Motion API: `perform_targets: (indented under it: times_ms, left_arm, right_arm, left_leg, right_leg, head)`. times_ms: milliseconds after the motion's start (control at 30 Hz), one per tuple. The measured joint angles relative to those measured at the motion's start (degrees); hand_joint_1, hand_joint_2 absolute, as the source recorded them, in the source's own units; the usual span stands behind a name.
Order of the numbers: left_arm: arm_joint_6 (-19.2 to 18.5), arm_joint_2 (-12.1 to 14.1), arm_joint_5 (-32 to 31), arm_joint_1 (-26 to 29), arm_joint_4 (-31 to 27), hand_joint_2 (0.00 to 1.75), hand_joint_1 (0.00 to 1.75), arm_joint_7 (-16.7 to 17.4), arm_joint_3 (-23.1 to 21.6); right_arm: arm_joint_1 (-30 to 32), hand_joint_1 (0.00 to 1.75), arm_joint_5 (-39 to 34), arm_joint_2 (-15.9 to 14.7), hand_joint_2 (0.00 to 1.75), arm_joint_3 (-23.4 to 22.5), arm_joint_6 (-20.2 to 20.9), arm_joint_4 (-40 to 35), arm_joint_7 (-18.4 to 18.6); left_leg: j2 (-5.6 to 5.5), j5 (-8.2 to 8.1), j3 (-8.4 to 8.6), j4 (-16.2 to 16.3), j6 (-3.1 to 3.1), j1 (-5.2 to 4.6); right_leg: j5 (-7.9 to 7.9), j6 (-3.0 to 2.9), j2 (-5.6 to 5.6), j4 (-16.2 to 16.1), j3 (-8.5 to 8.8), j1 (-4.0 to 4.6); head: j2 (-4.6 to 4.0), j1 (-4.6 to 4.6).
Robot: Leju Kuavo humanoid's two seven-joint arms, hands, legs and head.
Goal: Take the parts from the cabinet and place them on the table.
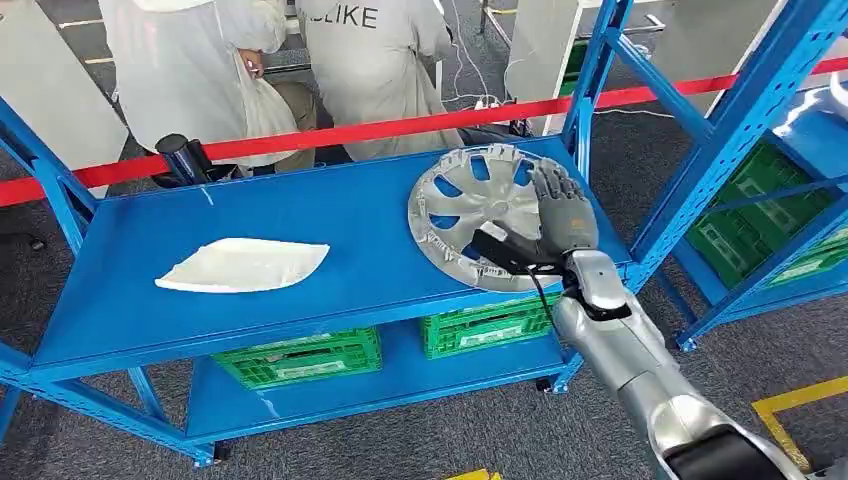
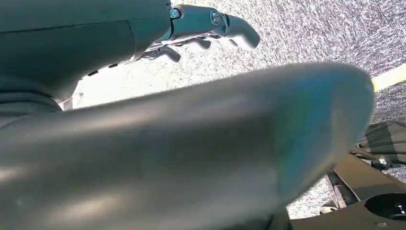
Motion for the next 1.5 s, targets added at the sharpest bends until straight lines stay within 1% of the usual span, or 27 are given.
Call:
perform_targets:
  times_ms: [200,233,267,333,367,400,467,500,533,567,600,633,667,700,733,767,800,833,867,933,1000,1033,1067,1100,1133,1267,1500]
  left_arm:
    - [-0.13,-0.07,-0.22,0.00,0.00,0.00,0.00,-0.04,0.00]
    - [-0.13,0.02,-0.37,-0.01,-0.02,0.00,0.00,-0.02,0.00]
    - [-0.11,0.04,-0.39,-0.01,-0.02,0.00,0.00,-0.02,0.00]
    - [0.00,-0.02,-0.46,-0.10,-0.02,0.00,0.00,0.02,0.00]
    - [0.00,-0.24,-0.50,0.01,0.00,0.00,0.00,0.04,0.00]
    - [0.09,-0.28,-0.52,-0.04,-0.02,0.00,0.00,0.07,0.00]
    - [0.15,-0.31,-0.52,-0.17,0.00,0.00,0.00,0.09,0.00]
    - [0.18,-0.37,-0.52,-0.17,-0.02,0.00,0.00,0.11,0.00]
    - [0.18,-0.37,-0.52,-0.15,0.00,0.00,0.00,0.11,0.00]
    - [0.17,-0.37,-0.52,-0.12,0.00,0.00,0.00,0.13,0.00]
    - [0.17,-0.41,-0.52,-0.13,0.00,0.00,0.00,0.13,0.00]
    - [0.17,-0.48,-0.52,-0.14,0.00,0.00,0.00,0.11,0.00]
    - [0.15,-0.52,-0.50,-0.17,-0.02,0.00,0.00,0.09,0.00]
    - [0.09,-0.16,-0.50,-0.20,-0.11,0.00,0.00,0.04,0.02]
    - [0.04,-0.35,-0.50,-0.36,-0.04,0.00,0.00,0.02,0.00]
    - [0.04,-0.13,-0.48,-0.41,-0.13,0.00,0.00,-0.04,0.00]
    - [0.04,-0.17,-0.39,-0.37,-0.11,0.00,0.00,-0.04,0.02]
    - [0.04,-0.17,-0.33,-0.35,-0.09,0.00,0.00,-0.04,0.02]
    - [0.04,-0.17,-0.33,-0.39,-0.09,0.00,0.00,-0.04,0.02]
    - [0.04,-0.17,-0.33,-0.48,-0.09,0.00,0.00,-0.04,0.02]
    - [0.04,-0.17,-0.33,-0.49,-0.09,0.00,0.00,0.00,0.02]
    - [0.04,-0.17,-0.33,-0.46,-0.09,0.00,0.00,0.00,0.02]
    - [-0.02,-0.17,-0.31,-0.44,-0.09,0.00,0.00,-0.02,0.02]
    - [-0.15,-0.17,-0.33,-0.44,-0.09,0.00,0.00,-0.04,0.02]
    - [-0.17,-0.20,-0.33,-0.44,-0.09,0.00,0.00,-0.04,0.04]
    - [-0.35,-0.22,-0.55,-0.49,-0.09,0.00,0.00,-0.02,0.04]
    - [-0.55,-0.22,-1.14,-0.86,-0.09,0.00,0.00,-0.15,0.04]
  right_arm:
    - [-1.49,0.00,-1.03,-0.35,0.00,0.02,-0.70,2.01,-0.55]
    - [-1.46,0.00,-1.20,-0.35,0.00,0.04,-0.94,2.31,-0.55]
    - [-1.47,0.00,-1.31,-0.37,0.00,0.07,-1.09,2.51,-0.55]
    - [-1.57,0.00,-1.40,-0.41,0.00,0.04,-1.33,2.67,-0.52]
    - [-1.41,0.00,-1.42,-0.55,0.00,0.00,-1.38,2.69,-0.52]
    - [-1.52,0.00,-1.46,-0.66,0.00,0.02,-1.47,2.80,-0.55]
    - [-1.51,0.00,-1.68,-0.70,0.00,0.09,-1.51,3.37,-0.26]
    - [-1.19,0.00,-1.73,-0.79,0.00,0.09,-1.49,3.67,-0.24]
    - [-0.82,0.00,-1.73,-0.79,0.00,0.09,-1.47,3.80,-0.22]
    - [-0.55,0.00,-1.73,-0.79,0.00,0.09,-1.42,3.91,-0.13]
    - [-0.47,0.00,-1.73,-0.79,0.00,0.11,-1.42,4.04,-0.04]
    - [-0.48,0.00,-1.73,-0.79,0.00,0.09,-1.42,4.06,0.26]
    - [-0.49,0.00,-1.70,-0.76,0.00,0.09,-1.42,4.06,0.46]
    - [-0.44,0.00,-1.66,-0.68,0.00,0.15,-1.42,4.28,0.55]
    - [-0.21,0.00,-1.64,-0.65,0.00,0.20,-1.44,4.28,0.61]
    - [0.28,0.00,-1.55,-0.61,0.00,0.24,-1.53,4.33,0.68]
    - [0.46,0.00,-1.35,-0.59,0.00,0.31,-1.51,4.35,0.55]
    - [0.46,0.00,-1.33,-0.35,0.00,0.35,-1.57,4.35,0.50]
    - [0.47,0.00,-1.31,-0.22,0.00,0.37,-1.60,4.35,0.53]
    - [0.51,0.00,-1.31,-0.11,0.00,0.44,-1.60,4.35,0.53]
    - [0.59,0.00,-1.31,-0.09,0.00,0.48,-1.45,4.35,0.53]
    - [0.64,0.00,-1.31,0.04,0.00,0.50,-1.18,4.35,0.48]
    - [0.73,0.00,-1.31,0.31,0.00,0.61,-0.74,4.39,0.26]
    - [0.81,0.00,-1.31,0.66,0.00,0.92,-0.44,4.59,-0.04]
    - [0.94,0.00,-1.31,1.03,0.00,1.18,-0.24,4.72,-0.39]
    - [0.70,0.00,-1.61,4.30,0.00,2.75,-0.44,7.51,-1.72]
    - [-0.77,0.00,-3.82,11.05,0.00,5.85,-0.74,13.30,-3.45]
  left_leg:
    - [-0.01,-0.01,-0.01,0.02,0.01,0.00]
    - [0.00,-0.29,-0.19,0.56,0.32,-0.16]
    - [-0.06,-0.23,-0.22,0.42,1.05,-0.23]
    - [0.10,0.07,0.37,-1.05,1.74,-0.34]
    - [0.27,0.98,1.64,-2.74,1.78,0.59]
    - [0.31,1.19,2.28,-3.67,2.03,0.47]
    - [0.58,1.41,2.37,-3.66,2.05,0.59]
    - [0.57,1.34,2.35,-3.55,1.99,0.60]
    - [0.53,1.17,2.30,-3.38,1.83,0.69]
    - [0.51,0.94,2.29,-3.12,1.58,0.83]
    - [0.48,0.57,2.29,-2.67,1.23,1.08]
    - [0.43,0.00,2.26,-1.96,0.69,1.43]
    - [0.40,-0.77,2.06,-0.85,-0.03,1.66]
    - [0.20,-1.30,1.54,-0.25,-0.66,1.32]
    - [0.16,-1.78,1.17,0.56,-0.96,1.13]
    - [0.10,-2.00,1.15,0.53,-0.87,1.09]
    - [0.11,-2.08,1.19,0.16,0.04,1.03]
    - [0.12,-1.77,1.28,-0.03,0.60,0.95]
    - [0.16,-1.62,1.41,-0.24,0.91,0.94]
    - [0.15,-1.57,1.60,-0.57,0.97,0.95]
    - [0.14,-1.35,1.67,-0.83,0.59,1.01]
    - [0.13,-1.28,1.68,-0.94,0.18,1.06]
    - [0.13,-1.28,1.74,-1.04,-0.54,1.14]
    - [0.13,-1.29,1.82,-1.17,-1.52,1.25]
    - [0.13,-1.31,1.82,-1.22,-2.09,1.32]
    - [0.14,-1.34,1.78,-1.07,-2.13,1.24]
    - [0.09,-1.54,1.62,-0.61,-1.89,1.13]
  right_leg:
    - [0.00,0.00,-0.01,-0.01,0.00,0.00]
    - [0.20,0.34,0.02,-0.41,0.07,-0.64]
    - [0.24,0.64,-0.04,-0.36,0.07,-0.59]
    - [0.43,1.15,-0.02,-1.38,0.55,-0.36]
    - [0.34,1.07,-0.09,-0.84,0.88,-0.62]
    - [-0.76,1.08,-0.14,0.94,-0.04,-0.18]
    - [-4.88,1.44,-0.13,9.62,-4.69,-0.37]
    - [-6.27,1.67,-0.13,13.57,-7.03,-0.50]
    - [-6.43,1.85,-0.14,15.89,-8.72,-0.65]
    - [-5.08,2.05,-0.17,15.12,-8.83,-0.78]
    - [-2.64,2.29,-0.21,11.92,-7.63,-0.99]
    - [0.35,2.61,-0.29,6.71,-5.19,-1.26]
    - [2.76,3.15,-0.50,1.01,-2.47,-1.71]
    - [1.22,2.88,-0.10,1.64,-2.64,-1.27]
    - [1.40,1.38,0.27,1.28,-2.76,-1.41]
    - [1.38,1.11,0.05,1.28,-2.78,-1.53]
    - [1.28,0.94,0.07,1.33,-2.75,-1.58]
    - [1.35,0.76,0.11,1.33,-2.81,-1.58]
    - [1.30,0.56,0.18,1.33,-2.82,-1.52]
    - [1.18,0.16,0.19,1.34,-2.80,-1.38]
    - [1.09,-0.01,0.18,1.40,-2.80,-1.21]
    - [1.05,-0.09,0.17,1.42,-2.80,-1.14]
    - [1.02,-0.14,0.17,1.42,-2.80,-1.08]
    - [1.01,-0.15,0.19,1.44,-2.80,-1.02]
    - [1.00,-0.16,0.20,1.46,-2.79,-0.99]
    - [1.01,-0.14,0.19,1.40,-2.73,-0.89]
    - [1.05,-0.02,0.15,1.25,-2.58,-0.94]
  head:
    - [0.00,0.02]
    - [0.00,-0.02]
    - [0.00,-0.02]
    - [0.00,-0.09]
    - [0.00,-0.02]
    - [0.00,0.07]
    - [0.00,0.20]
    - [0.00,0.20]
    - [0.00,0.20]
    - [0.00,0.17]
    - [0.00,0.20]
    - [0.00,0.20]
    - [0.00,0.22]
    - [0.00,0.35]
    - [0.00,0.30]
    - [0.00,0.11]
    - [0.00,-0.02]
    - [0.00,-0.26]
    - [0.00,-0.28]
    - [0.00,-0.33]
    - [0.00,-0.33]
    - [0.00,-0.33]
    - [0.00,-0.31]
    - [0.00,-0.31]
    - [0.00,-0.31]
    - [0.00,-0.28]
    - [0.00,-0.28]
